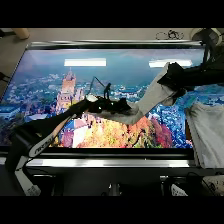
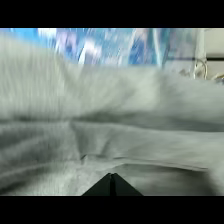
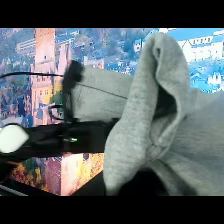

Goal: Fold the shirts.

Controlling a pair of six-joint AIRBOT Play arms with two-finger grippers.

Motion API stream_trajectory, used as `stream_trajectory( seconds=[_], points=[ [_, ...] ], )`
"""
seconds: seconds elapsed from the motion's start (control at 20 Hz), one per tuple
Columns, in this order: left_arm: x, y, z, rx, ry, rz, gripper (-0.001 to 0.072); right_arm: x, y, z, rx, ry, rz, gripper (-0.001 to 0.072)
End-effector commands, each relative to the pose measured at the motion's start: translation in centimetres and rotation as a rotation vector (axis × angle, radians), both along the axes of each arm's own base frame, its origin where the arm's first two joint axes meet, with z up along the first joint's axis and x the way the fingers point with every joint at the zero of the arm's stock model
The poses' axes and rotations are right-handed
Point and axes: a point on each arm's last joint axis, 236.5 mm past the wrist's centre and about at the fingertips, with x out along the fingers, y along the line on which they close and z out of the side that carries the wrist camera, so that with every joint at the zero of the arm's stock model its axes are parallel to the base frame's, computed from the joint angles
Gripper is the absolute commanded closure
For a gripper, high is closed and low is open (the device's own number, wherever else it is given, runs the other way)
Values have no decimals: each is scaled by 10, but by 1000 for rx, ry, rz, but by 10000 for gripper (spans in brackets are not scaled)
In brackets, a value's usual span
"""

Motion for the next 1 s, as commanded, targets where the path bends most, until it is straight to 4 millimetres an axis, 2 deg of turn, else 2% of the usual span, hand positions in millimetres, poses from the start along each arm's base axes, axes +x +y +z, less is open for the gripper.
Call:
stream_trajectory(
  seconds=[0.0,0.05,0.15,0.25,0.35,0.4,0.45,0.5,0.6,0.7,0.75,0.8,0.85,0.95],
  points=[
    [51,89,63,129,-248,65,683,32,42,-19,89,6,17,686],
    [65,129,97,169,-323,115,682,44,68,-30,126,9,33,685],
    [76,201,162,224,-459,214,682,64,128,-58,211,19,59,685],
    [68,261,228,249,-577,315,682,71,188,-95,316,94,68,684],
    [47,300,283,257,-674,390,682,68,237,-129,410,176,76,682],
    [34,312,306,261,-717,416,681,65,256,-143,451,214,70,596],
    [23,319,322,264,-749,431,681,66,268,-153,490,243,53,246],
    [11,323,334,266,-775,436,681,69,271,-155,516,246,52,3],
    [-5,325,342,290,-797,420,682,74,256,-146,529,238,56,36],
    [-14,326,333,344,-787,382,681,75,216,-126,493,216,100,45],
    [-15,328,326,375,-778,367,681,72,184,-122,426,210,122,45],
    [-14,333,320,408,-772,363,681,69,146,-127,318,217,124,45],
    [-12,338,313,441,-766,364,681,62,93,-144,145,250,97,45],
    [-9,346,300,486,-741,369,681,32,-24,-193,-248,434,-26,62]
  ],
)
